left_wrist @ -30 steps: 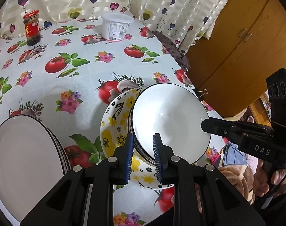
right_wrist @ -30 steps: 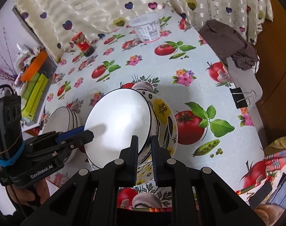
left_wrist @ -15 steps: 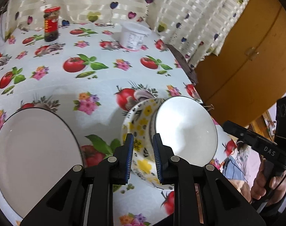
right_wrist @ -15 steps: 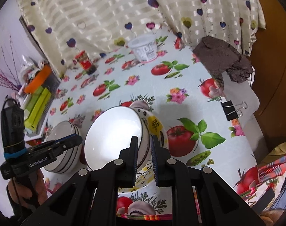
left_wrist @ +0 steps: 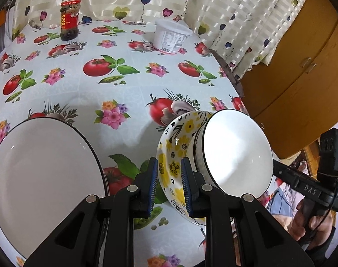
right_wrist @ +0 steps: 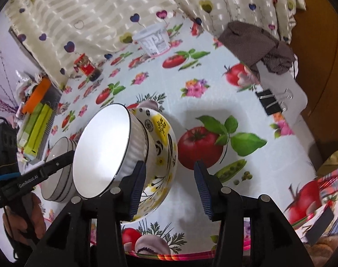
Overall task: Organize plates and bowls
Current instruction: 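Lift and tilt the floral plate with bowls using both tools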
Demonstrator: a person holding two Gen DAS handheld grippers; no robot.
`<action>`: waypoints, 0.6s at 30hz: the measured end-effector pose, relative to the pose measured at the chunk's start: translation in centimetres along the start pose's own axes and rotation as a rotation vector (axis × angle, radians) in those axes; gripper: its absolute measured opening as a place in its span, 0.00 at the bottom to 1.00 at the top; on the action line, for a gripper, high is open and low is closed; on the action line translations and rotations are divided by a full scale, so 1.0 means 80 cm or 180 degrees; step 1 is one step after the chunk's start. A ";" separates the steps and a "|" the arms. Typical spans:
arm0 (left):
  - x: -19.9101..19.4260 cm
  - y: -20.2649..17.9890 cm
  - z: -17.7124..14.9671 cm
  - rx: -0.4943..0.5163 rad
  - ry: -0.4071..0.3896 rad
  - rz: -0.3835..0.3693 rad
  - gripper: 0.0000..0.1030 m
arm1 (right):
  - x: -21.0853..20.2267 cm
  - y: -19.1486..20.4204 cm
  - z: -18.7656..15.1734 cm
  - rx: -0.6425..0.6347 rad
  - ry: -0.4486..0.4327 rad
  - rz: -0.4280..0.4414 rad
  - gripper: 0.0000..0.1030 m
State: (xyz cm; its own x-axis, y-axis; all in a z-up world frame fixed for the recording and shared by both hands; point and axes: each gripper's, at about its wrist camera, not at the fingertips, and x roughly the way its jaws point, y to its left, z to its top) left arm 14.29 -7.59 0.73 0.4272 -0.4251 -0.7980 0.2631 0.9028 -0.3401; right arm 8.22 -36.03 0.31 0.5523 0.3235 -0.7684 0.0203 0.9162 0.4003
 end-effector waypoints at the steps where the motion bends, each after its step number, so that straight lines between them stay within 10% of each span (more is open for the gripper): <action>1: 0.001 0.000 -0.001 -0.0004 0.0002 0.0007 0.21 | 0.001 -0.001 0.001 0.0004 0.0002 0.0017 0.43; 18: 0.020 0.003 -0.016 -0.0133 0.0119 0.0015 0.21 | 0.034 -0.005 -0.006 0.0007 0.0182 0.0054 0.10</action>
State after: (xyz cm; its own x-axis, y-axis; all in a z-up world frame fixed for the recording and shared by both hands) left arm 13.92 -7.95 -1.27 0.3954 -0.4189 -0.8174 0.2245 0.9070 -0.3562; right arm 9.35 -35.38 -2.16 0.5039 0.3521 -0.7888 0.0132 0.9099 0.4146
